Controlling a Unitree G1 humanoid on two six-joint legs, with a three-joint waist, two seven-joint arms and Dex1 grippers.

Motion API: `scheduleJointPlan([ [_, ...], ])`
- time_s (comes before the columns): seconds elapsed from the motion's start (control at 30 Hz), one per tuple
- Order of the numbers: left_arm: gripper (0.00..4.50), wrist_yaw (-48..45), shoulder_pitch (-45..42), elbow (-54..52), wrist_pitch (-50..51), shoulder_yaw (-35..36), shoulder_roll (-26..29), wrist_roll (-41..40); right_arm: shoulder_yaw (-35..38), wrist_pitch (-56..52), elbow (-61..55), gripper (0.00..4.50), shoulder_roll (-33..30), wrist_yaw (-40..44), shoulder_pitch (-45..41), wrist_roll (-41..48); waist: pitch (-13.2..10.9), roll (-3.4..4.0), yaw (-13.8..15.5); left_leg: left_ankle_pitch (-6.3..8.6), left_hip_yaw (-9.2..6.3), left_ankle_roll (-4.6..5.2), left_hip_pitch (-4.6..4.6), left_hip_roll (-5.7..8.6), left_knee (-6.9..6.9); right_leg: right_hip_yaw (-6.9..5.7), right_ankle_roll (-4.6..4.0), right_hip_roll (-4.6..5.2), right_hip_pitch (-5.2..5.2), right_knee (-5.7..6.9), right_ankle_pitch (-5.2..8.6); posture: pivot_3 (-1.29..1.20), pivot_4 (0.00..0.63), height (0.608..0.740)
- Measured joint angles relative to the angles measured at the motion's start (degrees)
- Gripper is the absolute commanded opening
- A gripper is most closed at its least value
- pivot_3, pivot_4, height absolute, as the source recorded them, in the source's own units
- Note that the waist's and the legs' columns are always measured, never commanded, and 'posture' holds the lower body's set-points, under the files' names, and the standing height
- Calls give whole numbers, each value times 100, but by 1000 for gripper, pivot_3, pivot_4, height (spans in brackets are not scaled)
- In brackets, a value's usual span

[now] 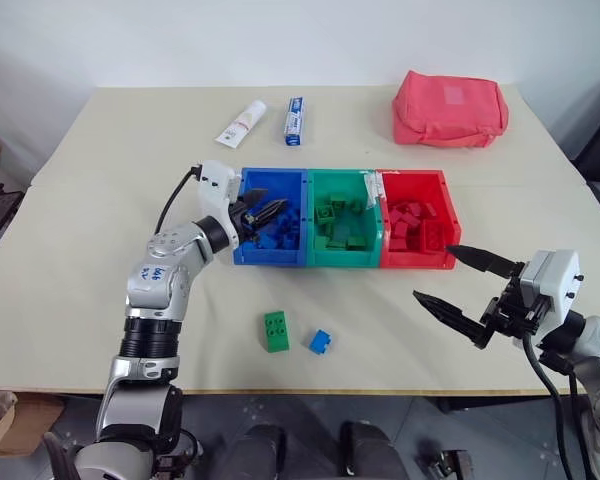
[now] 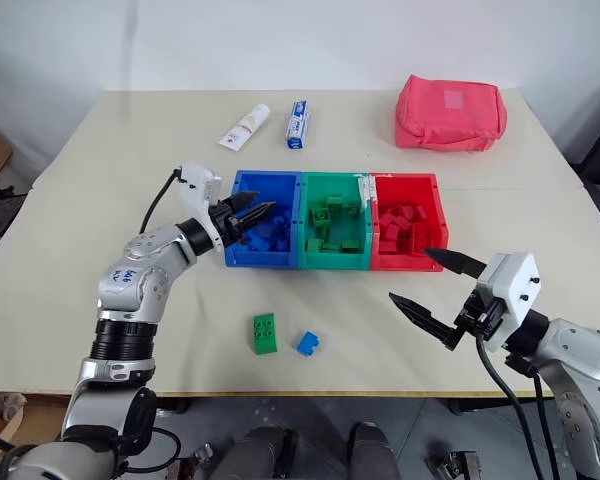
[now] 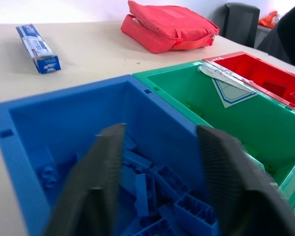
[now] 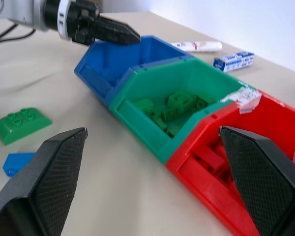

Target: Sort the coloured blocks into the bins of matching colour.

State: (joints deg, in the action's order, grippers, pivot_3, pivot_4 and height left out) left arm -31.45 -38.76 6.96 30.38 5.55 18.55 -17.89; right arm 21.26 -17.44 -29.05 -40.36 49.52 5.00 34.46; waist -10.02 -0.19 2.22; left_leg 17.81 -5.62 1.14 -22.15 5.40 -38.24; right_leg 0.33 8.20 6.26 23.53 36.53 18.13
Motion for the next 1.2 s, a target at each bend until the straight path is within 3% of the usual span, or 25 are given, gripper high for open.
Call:
scheduleJointPlan([
  [0.17,3426,-1565,928,-548,-660,-207,1393,-43,-76,-1,79,4500,-117,182,-33,-22,2,3,-154,3,-5,-8,4,-10,17,3,-7,11,6,-1,4,0,150,740],
  [0.33,3426,-3137,1616,-429,-1572,-50,2161,-381,-123,44,273,4500,-242,410,-208,-103,2,3,-138,4,-5,-7,4,-9,13,4,-8,19,0,-33,4,0,150,740],
  [0.5,4489,-3967,1984,-196,-2166,121,2673,-429,-130,121,386,4500,-381,598,-171,-167,2,4,-61,5,-16,-3,2,-6,14,7,-8,24,-9,-46,4,0,150,740],
  [0.67,4489,-4353,2276,-745,-2743,-319,2635,-323,-204,137,374,4500,-465,816,54,-225,2,4,-64,8,-14,1,2,-5,14,10,-7,27,-12,-50,3,0,150,740],
  [0.77,4489,-4306,2248,-1251,-2801,-949,2261,-103,-199,136,312,4500,-650,1004,222,-232,3,5,-66,8,-13,2,2,-6,13,9,-6,24,-14,-50,3,0,150,740],
  [0.93,4489,-3795,1728,-1509,-2403,-1951,1644,581,-81,111,179,4500,-859,1276,660,-221,3,5,-66,7,-6,2,2,-5,8,2,-5,16,-12,-39,2,0,150,740],
  [1.2,4489,-3494,985,-1455,-1728,-3027,1246,1448,-77,281,-99,4500,-972,1800,1221,-254,3,5,-85,7,-1,3,4,-8,8,6,-4,0,-8,-34,2,0,150,740],
])
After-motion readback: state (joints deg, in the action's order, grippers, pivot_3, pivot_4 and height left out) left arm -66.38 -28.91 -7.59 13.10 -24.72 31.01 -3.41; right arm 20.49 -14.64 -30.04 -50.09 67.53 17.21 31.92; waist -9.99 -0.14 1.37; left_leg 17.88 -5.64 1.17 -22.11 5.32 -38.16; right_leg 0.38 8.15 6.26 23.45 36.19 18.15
